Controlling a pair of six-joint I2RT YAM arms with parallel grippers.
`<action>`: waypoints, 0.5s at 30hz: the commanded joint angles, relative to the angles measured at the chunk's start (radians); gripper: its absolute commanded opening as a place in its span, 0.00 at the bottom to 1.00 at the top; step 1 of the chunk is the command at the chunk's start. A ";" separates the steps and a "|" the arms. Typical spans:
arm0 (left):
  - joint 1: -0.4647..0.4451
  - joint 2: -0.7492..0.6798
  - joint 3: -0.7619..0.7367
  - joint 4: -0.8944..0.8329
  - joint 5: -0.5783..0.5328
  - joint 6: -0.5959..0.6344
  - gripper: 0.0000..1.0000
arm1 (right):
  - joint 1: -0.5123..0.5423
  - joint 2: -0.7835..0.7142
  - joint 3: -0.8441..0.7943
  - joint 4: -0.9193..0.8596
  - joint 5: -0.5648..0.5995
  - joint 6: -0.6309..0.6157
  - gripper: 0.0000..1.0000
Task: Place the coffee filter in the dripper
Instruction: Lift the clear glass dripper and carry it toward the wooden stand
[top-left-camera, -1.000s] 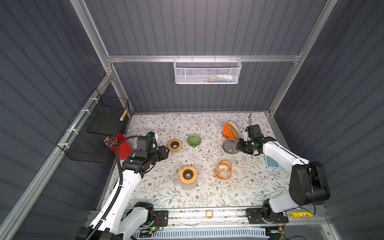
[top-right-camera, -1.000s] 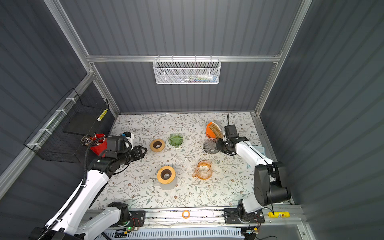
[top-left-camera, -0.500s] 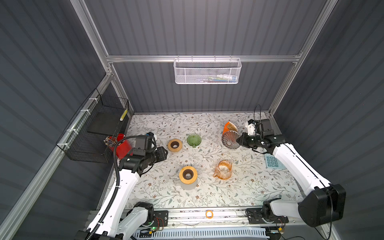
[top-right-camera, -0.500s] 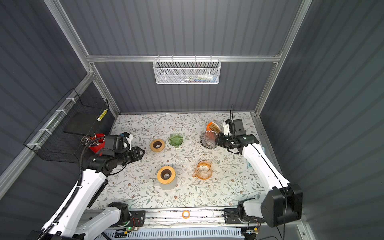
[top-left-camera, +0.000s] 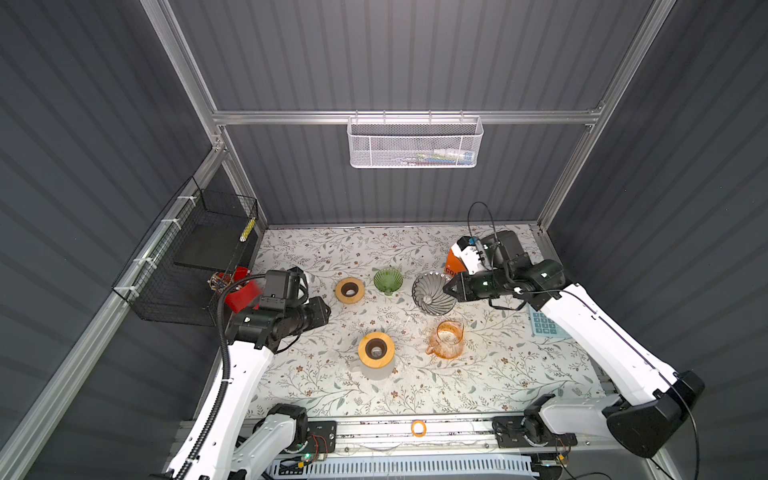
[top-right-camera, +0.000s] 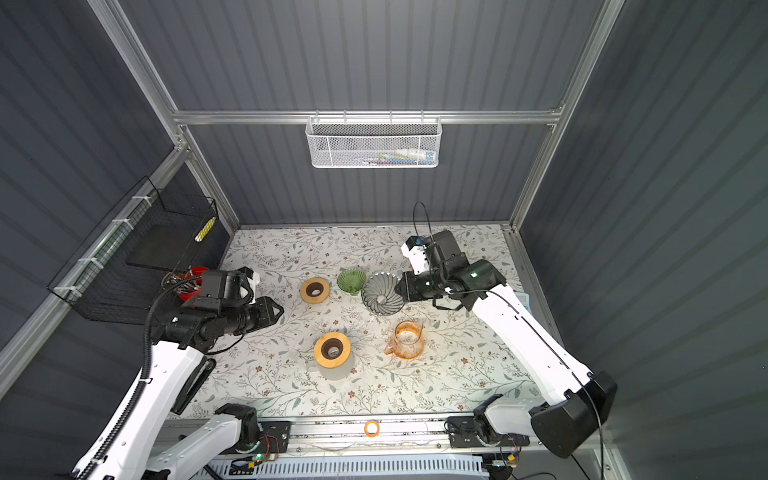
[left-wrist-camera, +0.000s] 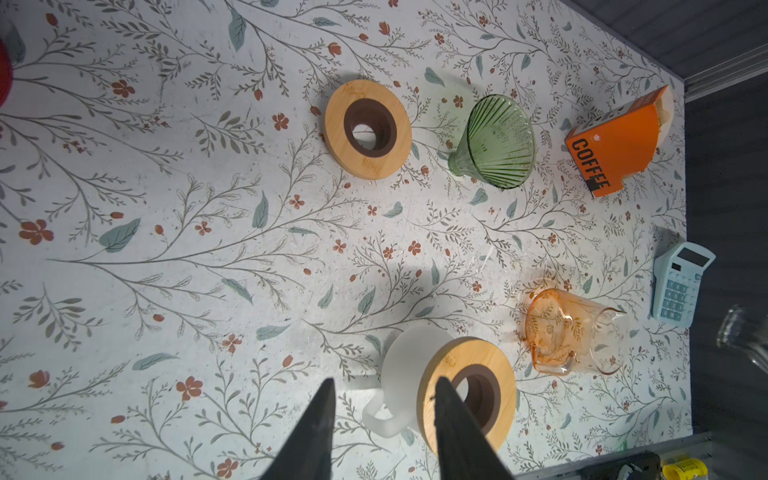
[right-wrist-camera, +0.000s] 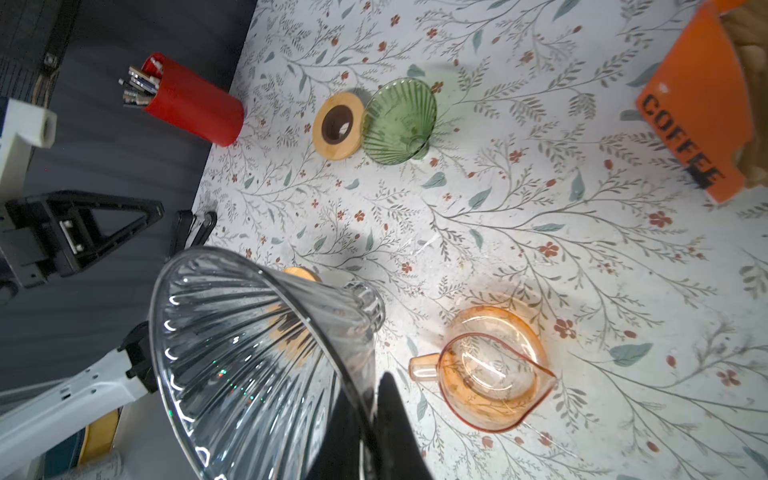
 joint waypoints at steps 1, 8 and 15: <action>0.005 -0.014 0.046 -0.089 -0.028 0.017 0.40 | 0.068 0.041 0.053 -0.045 -0.020 -0.026 0.00; 0.007 -0.037 0.070 -0.135 -0.022 0.037 0.40 | 0.186 0.113 0.105 -0.041 -0.036 -0.017 0.00; 0.007 -0.067 0.050 -0.113 0.026 0.052 0.40 | 0.262 0.181 0.139 -0.014 -0.044 0.000 0.00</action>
